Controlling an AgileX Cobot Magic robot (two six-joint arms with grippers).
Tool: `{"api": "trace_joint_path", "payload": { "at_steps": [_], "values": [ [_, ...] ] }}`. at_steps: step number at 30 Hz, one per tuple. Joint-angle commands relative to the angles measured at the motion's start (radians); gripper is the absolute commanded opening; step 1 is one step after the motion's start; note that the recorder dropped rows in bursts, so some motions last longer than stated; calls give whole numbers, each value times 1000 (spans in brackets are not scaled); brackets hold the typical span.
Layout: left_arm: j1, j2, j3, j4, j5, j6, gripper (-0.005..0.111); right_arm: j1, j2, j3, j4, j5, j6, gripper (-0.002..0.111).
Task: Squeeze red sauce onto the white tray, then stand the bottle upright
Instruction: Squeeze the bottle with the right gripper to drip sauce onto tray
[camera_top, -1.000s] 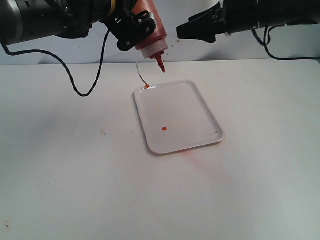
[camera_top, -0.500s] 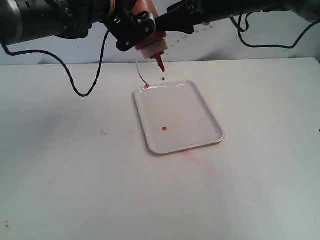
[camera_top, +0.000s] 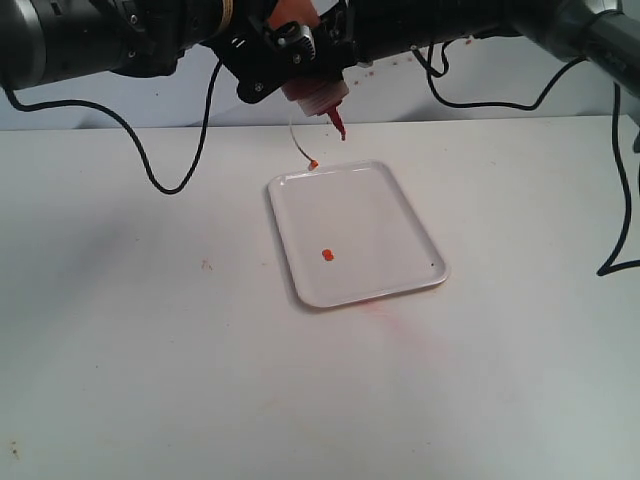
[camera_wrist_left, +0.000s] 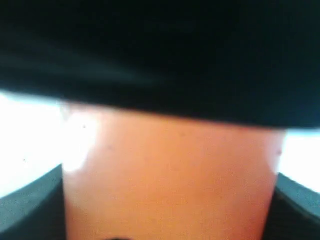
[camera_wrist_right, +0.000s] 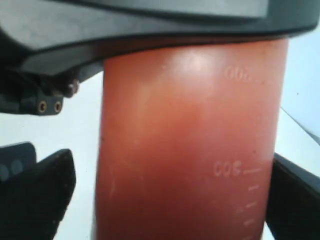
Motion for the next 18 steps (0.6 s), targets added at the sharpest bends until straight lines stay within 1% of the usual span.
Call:
{"api": "trace_joint_path", "payload": {
  "at_steps": [1, 2, 4, 8, 9, 10, 18],
  "values": [
    [-3, -16, -14, -5, 7, -21, 0, 0, -5, -8, 10, 5, 13, 68],
    [-3, -16, -14, -5, 7, -21, 0, 0, -5, -8, 10, 5, 22, 64],
    [-3, -16, -14, -5, 7, -21, 0, 0, -5, -8, 12, -2, 51, 52],
    [-3, -16, -14, -5, 7, -21, 0, 0, -5, -8, 17, -5, 53, 18],
    [-3, -16, -14, -5, 7, -21, 0, 0, -5, -8, 17, -6, 53, 6],
    [-3, -16, -14, -5, 7, -21, 0, 0, -5, -8, 17, -6, 53, 0],
    [-3, -16, -14, -5, 7, -21, 0, 0, -5, -8, 17, -13, 58, 0]
  ]
}}
